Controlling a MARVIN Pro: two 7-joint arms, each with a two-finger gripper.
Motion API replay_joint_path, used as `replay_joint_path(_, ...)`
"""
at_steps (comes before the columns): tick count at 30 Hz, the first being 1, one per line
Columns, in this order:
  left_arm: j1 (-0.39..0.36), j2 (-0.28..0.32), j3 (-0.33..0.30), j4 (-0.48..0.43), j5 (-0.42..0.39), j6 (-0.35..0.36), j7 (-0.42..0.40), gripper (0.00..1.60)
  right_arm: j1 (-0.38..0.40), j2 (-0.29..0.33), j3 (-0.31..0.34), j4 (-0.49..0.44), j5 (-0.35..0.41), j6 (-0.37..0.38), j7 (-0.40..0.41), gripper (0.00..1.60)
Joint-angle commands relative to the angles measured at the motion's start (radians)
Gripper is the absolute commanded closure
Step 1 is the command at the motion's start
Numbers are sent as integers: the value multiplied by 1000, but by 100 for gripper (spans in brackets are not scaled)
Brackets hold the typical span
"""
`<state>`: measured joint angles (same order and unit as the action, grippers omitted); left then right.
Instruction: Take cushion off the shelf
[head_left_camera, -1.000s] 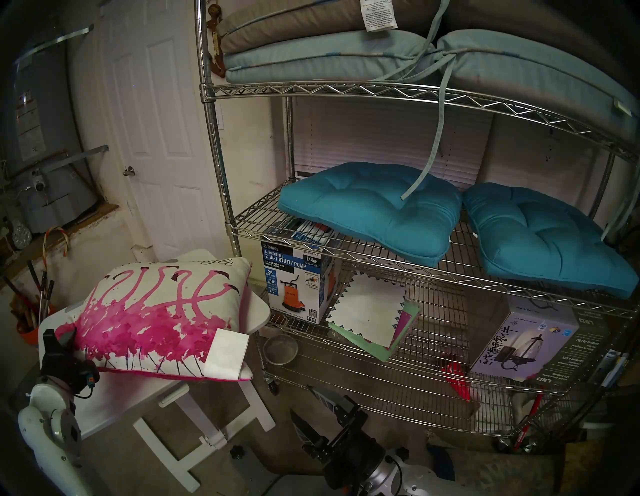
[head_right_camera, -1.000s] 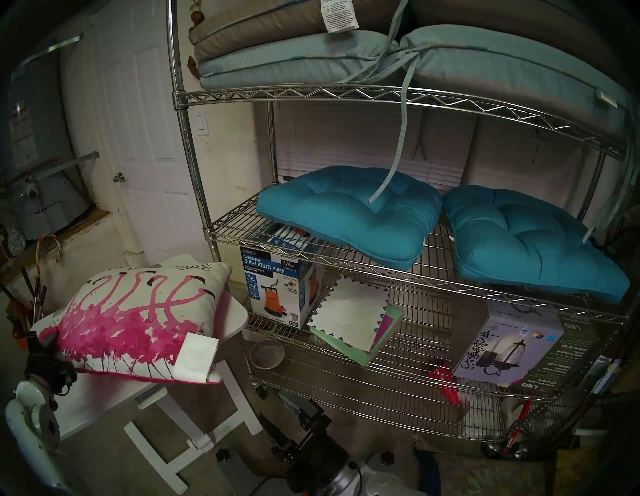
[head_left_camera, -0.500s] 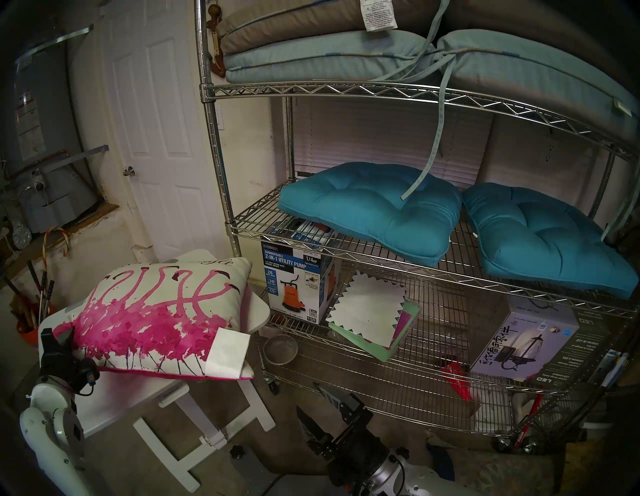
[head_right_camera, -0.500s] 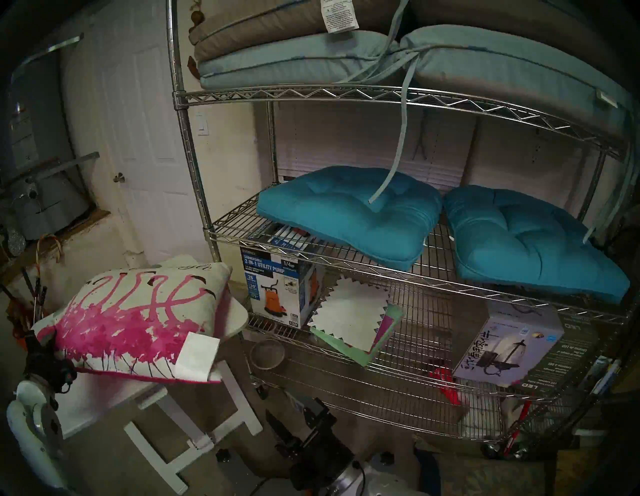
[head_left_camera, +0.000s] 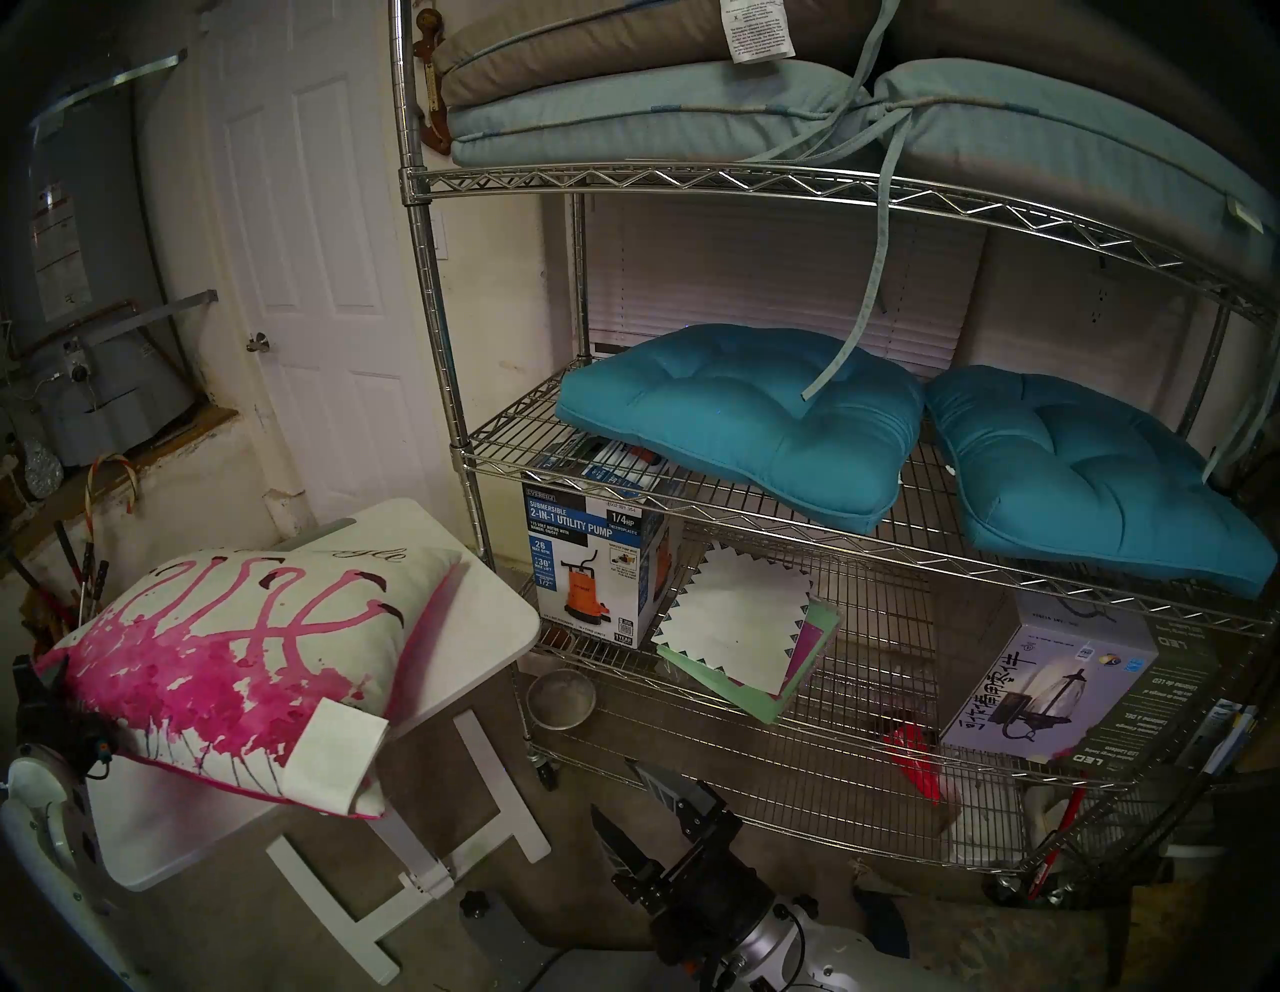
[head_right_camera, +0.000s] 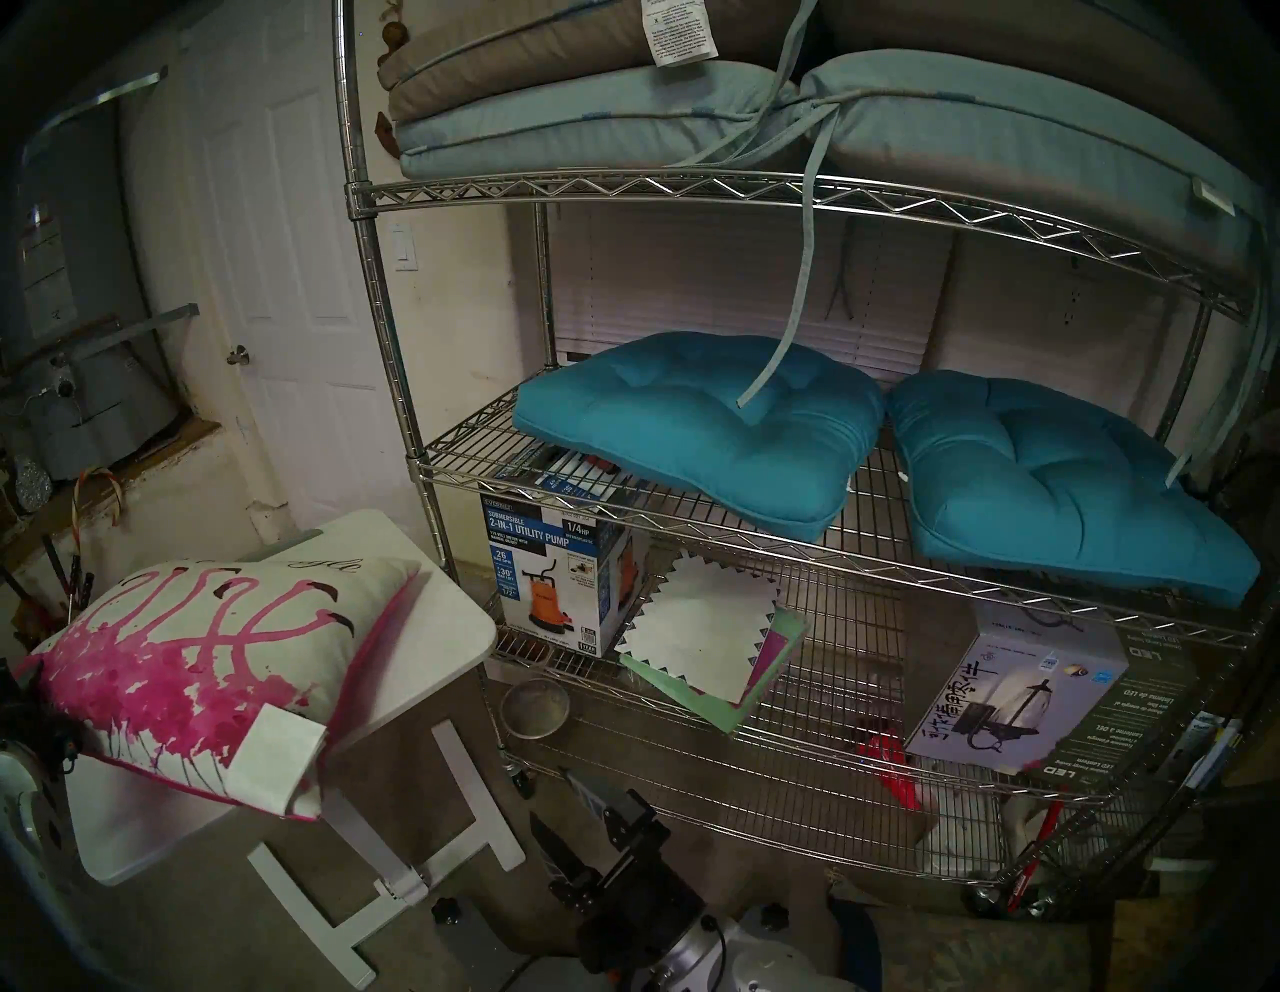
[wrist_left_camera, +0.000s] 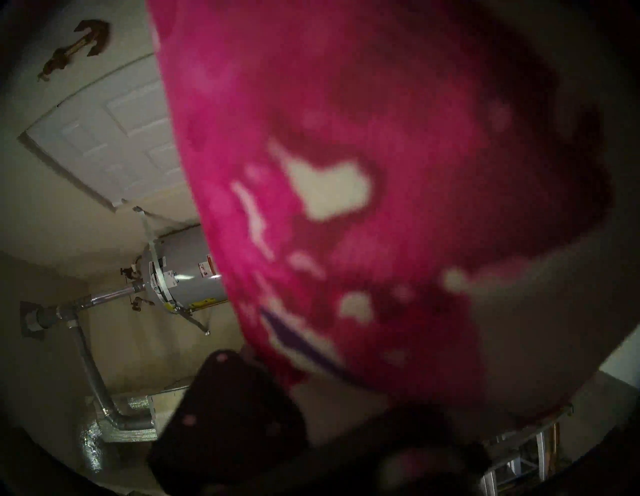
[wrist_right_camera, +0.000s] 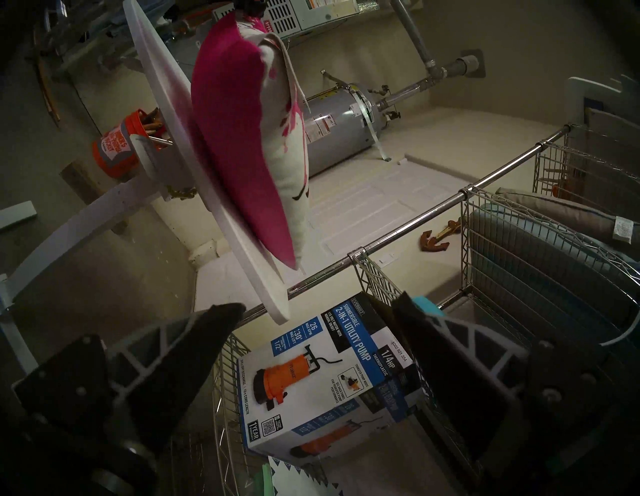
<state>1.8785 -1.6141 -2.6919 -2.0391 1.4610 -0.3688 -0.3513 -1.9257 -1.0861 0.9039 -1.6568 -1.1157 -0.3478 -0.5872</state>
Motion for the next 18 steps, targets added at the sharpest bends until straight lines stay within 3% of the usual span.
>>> replay_joint_path(1,-25,105,-28,15,-22,-28,1,160,16,-18,-8,-9,-2,-5,-2,0)
replay_joint_path(12,-49,105,-18,35,-31,-59,-23,160,27,-23,-15,-1,-3,1,-7,0)
replay_joint_path(13,-51,105,-17,34,-28,-56,-29,115,28,-24,-15,0,-4,2,-8,0)
replay_joint_path(14,-54,104,-17,34,-28,-55,-35,28,29,-24,-16,0,-4,4,-9,0)
replay_joint_path(15,-55,104,-18,35,-28,-56,-39,0,30,-24,-16,-2,-4,5,-9,0)
replay_joint_path(18,-63,99,-20,35,-33,-53,-62,0,31,-23,-18,-4,-3,8,-10,0)
